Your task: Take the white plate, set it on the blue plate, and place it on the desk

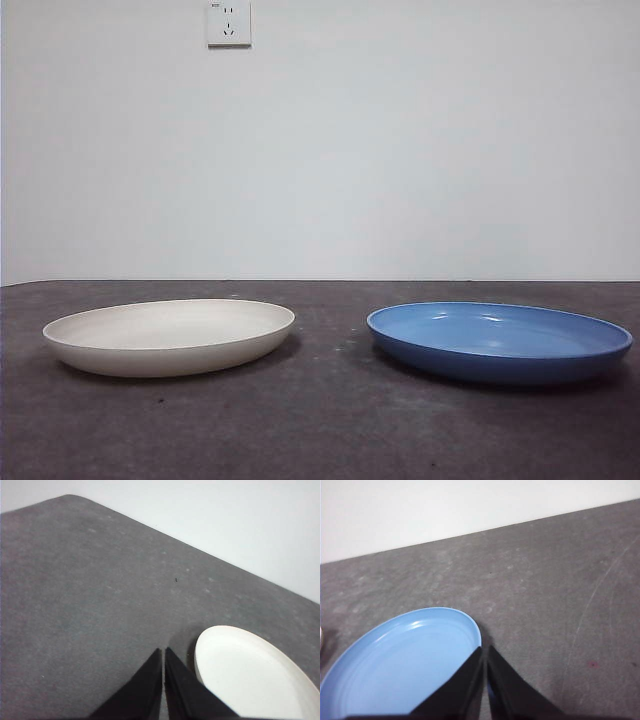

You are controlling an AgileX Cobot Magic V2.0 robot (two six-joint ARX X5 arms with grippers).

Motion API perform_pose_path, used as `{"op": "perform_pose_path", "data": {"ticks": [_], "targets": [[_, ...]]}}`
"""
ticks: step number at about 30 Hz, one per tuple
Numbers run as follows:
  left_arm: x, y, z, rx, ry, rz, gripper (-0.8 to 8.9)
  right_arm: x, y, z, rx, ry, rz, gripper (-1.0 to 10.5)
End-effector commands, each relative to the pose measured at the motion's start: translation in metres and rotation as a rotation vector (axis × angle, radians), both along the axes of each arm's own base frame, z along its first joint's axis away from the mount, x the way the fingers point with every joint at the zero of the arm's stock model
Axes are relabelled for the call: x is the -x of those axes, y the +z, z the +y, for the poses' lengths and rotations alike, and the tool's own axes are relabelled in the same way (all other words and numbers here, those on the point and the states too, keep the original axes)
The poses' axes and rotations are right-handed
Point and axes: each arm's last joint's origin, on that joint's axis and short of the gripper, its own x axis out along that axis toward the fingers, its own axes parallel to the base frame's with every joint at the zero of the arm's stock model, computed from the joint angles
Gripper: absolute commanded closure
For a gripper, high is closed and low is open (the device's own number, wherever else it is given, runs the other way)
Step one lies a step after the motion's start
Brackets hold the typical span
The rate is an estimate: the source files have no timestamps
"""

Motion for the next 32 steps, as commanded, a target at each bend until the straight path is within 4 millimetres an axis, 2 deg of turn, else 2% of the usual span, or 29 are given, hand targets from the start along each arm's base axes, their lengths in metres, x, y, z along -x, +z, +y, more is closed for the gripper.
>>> {"op": "perform_pose_path", "data": {"ticks": [1, 9, 17, 25, 32], "targets": [[0.002, 0.011, 0.000, 0.043, -0.002, -0.028, 8.04, 0.001, 0.008, 0.000, -0.065, -0.012, -0.016, 9.4], [0.010, 0.051, -0.002, 0.055, -0.049, -0.087, 8.04, 0.012, 0.053, 0.000, -0.072, -0.008, -0.147, 9.4], [0.015, 0.103, -0.002, -0.032, -0.091, -0.064, 8.04, 0.025, 0.105, 0.000, -0.044, -0.003, -0.226, 9.4], [0.003, 0.149, -0.007, -0.130, -0.261, 0.029, 8.04, 0.020, 0.153, 0.002, 0.061, 0.090, -0.100, 9.4], [-0.020, 0.161, -0.011, -0.163, -0.445, 0.195, 8.04, 0.001, 0.183, 0.006, 0.123, 0.252, 0.147, 9.4]]}}
